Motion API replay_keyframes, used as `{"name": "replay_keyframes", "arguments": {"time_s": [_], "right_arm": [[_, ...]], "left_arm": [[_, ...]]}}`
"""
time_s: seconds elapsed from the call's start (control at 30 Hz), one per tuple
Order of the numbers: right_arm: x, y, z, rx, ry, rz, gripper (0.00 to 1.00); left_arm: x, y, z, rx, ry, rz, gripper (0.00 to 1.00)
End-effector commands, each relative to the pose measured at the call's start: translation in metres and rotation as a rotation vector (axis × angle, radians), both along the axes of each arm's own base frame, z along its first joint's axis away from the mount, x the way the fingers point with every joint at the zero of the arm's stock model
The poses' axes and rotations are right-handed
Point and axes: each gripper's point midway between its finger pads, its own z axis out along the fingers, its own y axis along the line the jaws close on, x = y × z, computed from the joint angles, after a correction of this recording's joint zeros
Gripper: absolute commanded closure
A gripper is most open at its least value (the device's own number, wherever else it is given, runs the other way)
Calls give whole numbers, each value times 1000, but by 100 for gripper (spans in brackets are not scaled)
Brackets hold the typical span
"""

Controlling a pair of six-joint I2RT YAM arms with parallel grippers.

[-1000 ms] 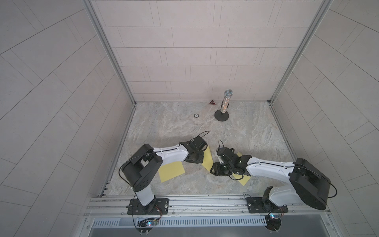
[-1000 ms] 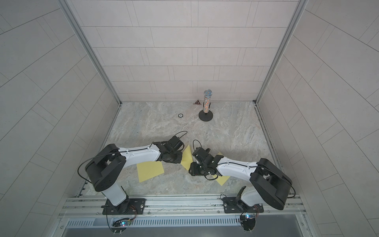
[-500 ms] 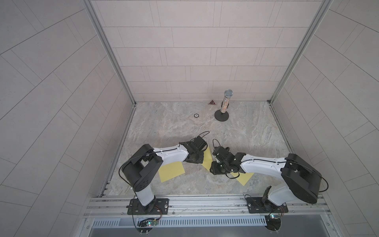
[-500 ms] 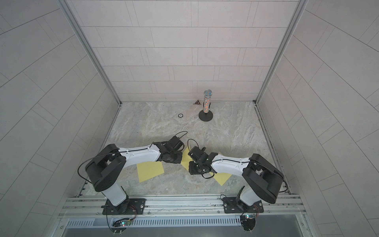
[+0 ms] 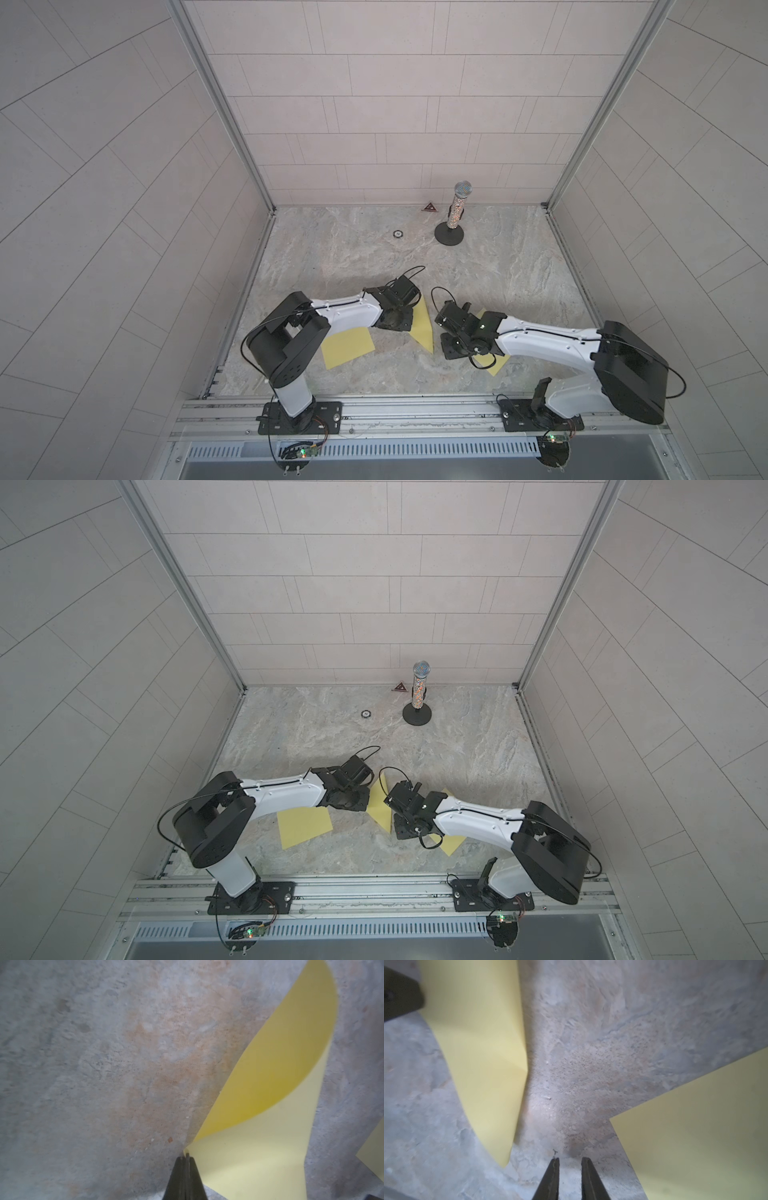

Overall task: Fold the square paper diagonally
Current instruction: Fold the paper at the center of the board.

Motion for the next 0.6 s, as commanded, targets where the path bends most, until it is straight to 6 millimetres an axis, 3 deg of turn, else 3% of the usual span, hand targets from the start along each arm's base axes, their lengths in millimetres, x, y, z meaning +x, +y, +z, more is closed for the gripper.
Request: {"name": "replay_keyframes", "arguments": {"time_s": [0.0, 0.17, 0.33, 0.43, 0.57], "right_arm": [[16, 11, 29, 134, -87, -19, 89], [28, 54, 49, 380, -58, 17, 96], [28, 86, 32, 472, 48, 47, 100], [27, 90, 12, 471, 92, 31, 100], [25, 79, -14, 386, 124, -3, 100]], "left_arm": [[-18, 21, -23, 110, 72, -9, 100], [-18, 22, -23, 112, 70, -8, 100], [-18, 22, -22, 110, 66, 0, 100], [-19, 23, -22, 111, 59, -1, 100], [-18, 23, -22, 109, 58, -2, 100]]}}
